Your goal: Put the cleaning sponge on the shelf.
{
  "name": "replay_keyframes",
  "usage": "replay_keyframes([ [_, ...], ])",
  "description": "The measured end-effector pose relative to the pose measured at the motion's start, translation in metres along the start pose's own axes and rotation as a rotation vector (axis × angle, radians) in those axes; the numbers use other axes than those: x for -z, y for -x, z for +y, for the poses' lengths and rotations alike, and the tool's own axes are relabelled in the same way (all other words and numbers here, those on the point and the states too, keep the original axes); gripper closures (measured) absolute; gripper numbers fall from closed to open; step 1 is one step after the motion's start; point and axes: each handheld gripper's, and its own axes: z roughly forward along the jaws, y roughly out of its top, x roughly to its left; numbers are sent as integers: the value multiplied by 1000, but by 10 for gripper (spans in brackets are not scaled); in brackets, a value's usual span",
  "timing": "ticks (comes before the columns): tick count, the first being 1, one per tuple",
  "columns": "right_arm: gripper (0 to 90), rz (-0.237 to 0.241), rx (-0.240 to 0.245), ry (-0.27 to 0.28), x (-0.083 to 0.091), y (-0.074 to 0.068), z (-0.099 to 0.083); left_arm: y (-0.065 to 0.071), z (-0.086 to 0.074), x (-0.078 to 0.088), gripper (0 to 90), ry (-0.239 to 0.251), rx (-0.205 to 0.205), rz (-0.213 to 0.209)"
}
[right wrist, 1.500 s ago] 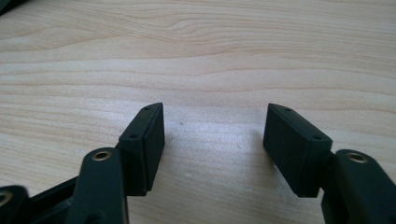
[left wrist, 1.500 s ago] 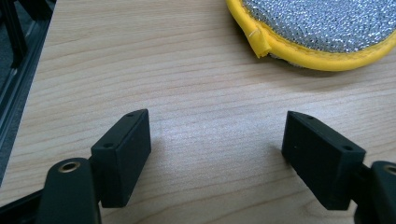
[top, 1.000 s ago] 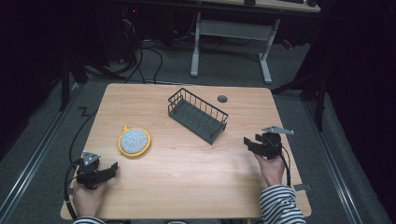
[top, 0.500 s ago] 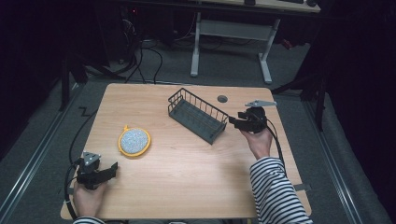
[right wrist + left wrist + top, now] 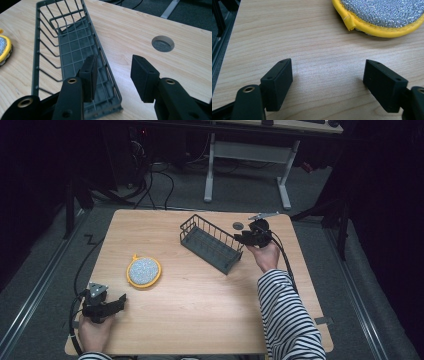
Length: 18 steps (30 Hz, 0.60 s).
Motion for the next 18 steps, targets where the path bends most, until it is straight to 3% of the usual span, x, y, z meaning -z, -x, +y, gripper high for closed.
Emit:
replay_keyframes([
  [5,608,17,22,-32,-13,-4,6,0,0,0,242,2,0,0],
  [10,606,22,4,-46,-25,-6,9,0,0,0,241,2,1,-3],
  [18,595,-1,24,-78,-39,-11,18,-1,0,0,241,3,2,-6],
])
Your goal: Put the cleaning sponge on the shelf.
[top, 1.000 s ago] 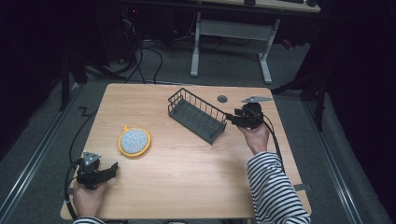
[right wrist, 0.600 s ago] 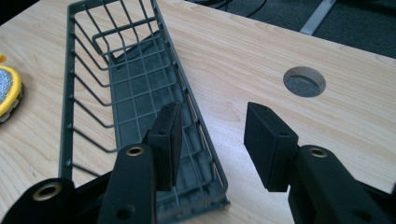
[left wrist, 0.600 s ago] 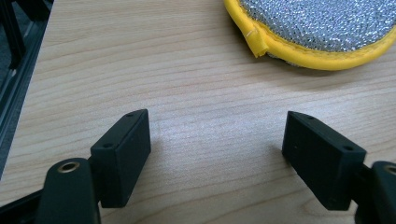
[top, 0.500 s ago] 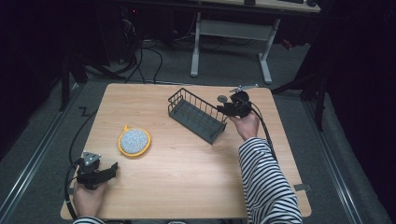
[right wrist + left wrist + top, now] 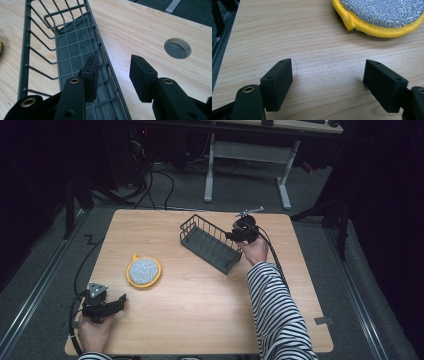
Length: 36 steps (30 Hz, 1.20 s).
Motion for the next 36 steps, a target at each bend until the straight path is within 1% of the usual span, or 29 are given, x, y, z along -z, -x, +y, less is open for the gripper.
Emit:
replay_keyframes([
  [3,596,-16,20,2,-4,-2,4,0,0,0,241,4,5,-1],
  [7,610,-26,30,-27,-10,-6,9,0,0,0,245,0,1,5],
  [8,622,-25,41,-35,-12,-6,10,0,0,0,245,0,0,6],
  [9,640,-26,39,-41,-13,-8,11,0,0,0,245,0,1,5],
  [11,693,-19,51,-51,-15,-10,12,0,0,0,245,3,4,3],
  [12,693,-19,51,-51,-15,-10,12,0,0,0,245,3,4,3],
  [13,714,-22,61,-55,-16,-12,12,0,0,0,245,2,4,2],
  [14,763,-33,84,-59,-17,-13,11,0,0,0,245,2,4,2],
  [16,797,-28,86,-54,-16,-12,11,0,0,0,246,3,6,2],
  [17,797,-28,86,-54,-16,-12,11,0,0,0,247,3,6,2],
  [18,811,-26,113,-56,-15,-13,9,0,0,0,249,4,8,2],
  [19,817,-25,122,-57,-15,-14,9,0,0,0,249,5,9,3],
  [22,838,-10,147,-62,-14,-15,8,0,0,0,249,4,8,4],
  [24,843,1,153,-60,-13,-17,7,0,0,0,249,4,9,4],
  [27,850,22,144,-53,-11,-16,4,0,0,0,250,4,8,4],
  [31,858,37,162,-37,-9,-19,-1,0,0,-1,250,3,7,8],
  [35,860,50,166,-29,-7,-22,-4,0,0,0,250,1,5,8],
  [36,860,59,161,-26,-5,-23,-7,0,0,0,251,2,6,8],
])
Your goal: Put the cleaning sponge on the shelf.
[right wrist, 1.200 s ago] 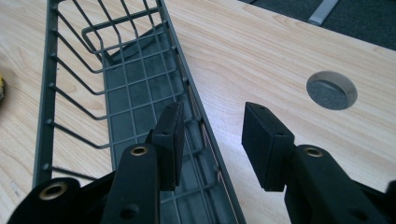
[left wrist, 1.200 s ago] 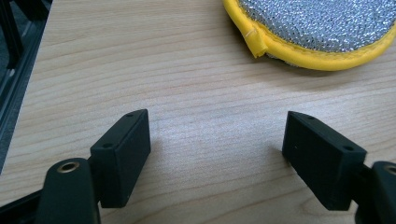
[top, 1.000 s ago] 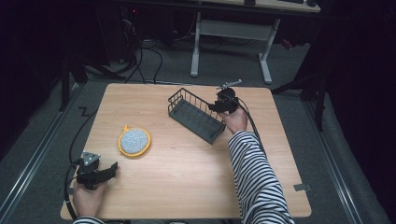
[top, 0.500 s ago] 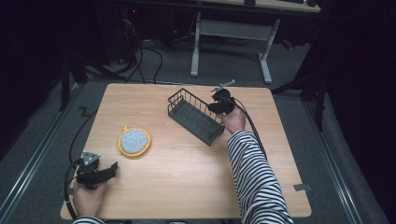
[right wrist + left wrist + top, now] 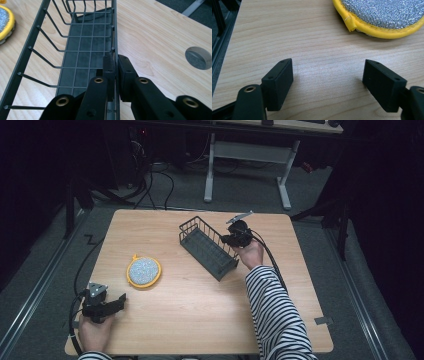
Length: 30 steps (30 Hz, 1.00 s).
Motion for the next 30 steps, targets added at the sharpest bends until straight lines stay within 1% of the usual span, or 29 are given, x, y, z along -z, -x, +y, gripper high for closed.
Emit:
replay_keyframes([
  [2,860,4,3,0,1,0,-1,0,0,0,250,-1,0,0],
  [4,860,9,-18,0,5,-6,-6,0,0,0,250,-2,-2,1],
  [6,860,11,-15,0,8,-9,-9,1,0,0,250,-3,-4,4],
  [9,860,35,-25,1,13,-14,-15,1,0,0,251,-3,-3,5],
  [10,860,36,-19,0,15,-16,-17,1,0,0,252,-3,-3,5],
  [12,859,34,-26,-10,19,-21,-20,0,0,0,252,-3,-2,5],
  [15,859,25,-20,-14,25,-29,-26,1,0,0,252,-3,-2,5],
  [16,859,30,-33,-16,27,-32,-29,1,0,0,252,-3,-2,5],
  [19,858,33,-44,-10,33,-40,-36,0,0,0,252,-1,1,3],
  [22,857,27,-31,-10,39,-52,-43,1,0,0,262,-1,-1,8],
  [24,858,28,-31,-12,41,-54,-45,0,0,0,265,-1,0,8],
  [25,857,24,-32,-8,44,-60,-49,1,0,0,266,-1,0,8],
  [27,856,24,-33,-7,45,-62,-51,0,0,0,266,0,0,8],
  [28,855,31,-44,-4,49,-66,-55,1,0,0,267,0,0,8],
  [30,840,40,-49,11,51,-70,-60,0,0,0,266,0,0,8],
])
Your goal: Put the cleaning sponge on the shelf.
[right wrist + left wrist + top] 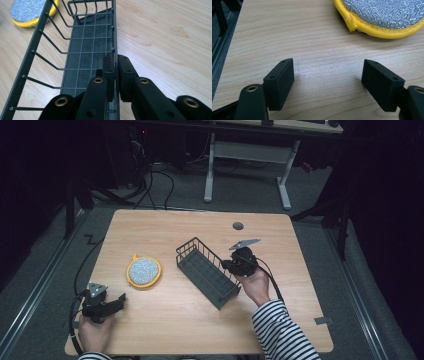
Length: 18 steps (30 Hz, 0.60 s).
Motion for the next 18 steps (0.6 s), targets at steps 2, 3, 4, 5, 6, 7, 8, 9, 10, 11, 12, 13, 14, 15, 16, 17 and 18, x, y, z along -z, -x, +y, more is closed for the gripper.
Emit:
replay_keyframes([
  [2,703,1,-24,7,2,-2,-3,0,0,0,266,0,0,0],
  [3,627,-3,-25,17,4,-2,-3,0,0,0,267,0,0,0],
  [4,577,-5,-29,23,6,-2,-2,0,0,0,268,0,1,2],
  [5,537,-9,-31,39,10,-2,-1,0,0,0,274,2,5,4],
  [6,508,-8,-34,61,15,-3,-1,-1,0,0,285,5,8,6],
  [7,484,-6,-38,76,19,-4,-1,-1,0,0,291,5,8,6],
  [8,462,-7,-38,86,25,-4,-1,-2,0,1,294,7,17,1],
  [9,452,-12,-40,91,28,-4,-2,-2,0,1,293,6,18,-1],
  [10,449,-23,-36,100,32,-4,-3,-2,0,1,292,6,17,-2],
  [11,449,-29,-43,115,36,-3,-6,-1,-1,1,288,7,14,-2],
  [12,444,-30,-61,129,40,-1,-10,-1,-1,1,280,4,8,-3],
  [13,433,-30,-77,128,43,3,-14,0,-1,1,277,3,3,-2],
  [14,432,-40,-89,124,46,6,-17,1,-1,0,274,2,0,1],
  [15,435,-50,-99,140,50,9,-22,0,0,0,272,0,0,-1],
  [16,435,-59,-117,158,54,12,-27,0,0,0,271,1,0,-2],
  [17,435,-59,-117,158,54,12,-27,0,0,0,267,1,0,-2],
  [18,434,-64,-128,160,57,16,-31,0,0,0,267,-1,-3,-3],
])
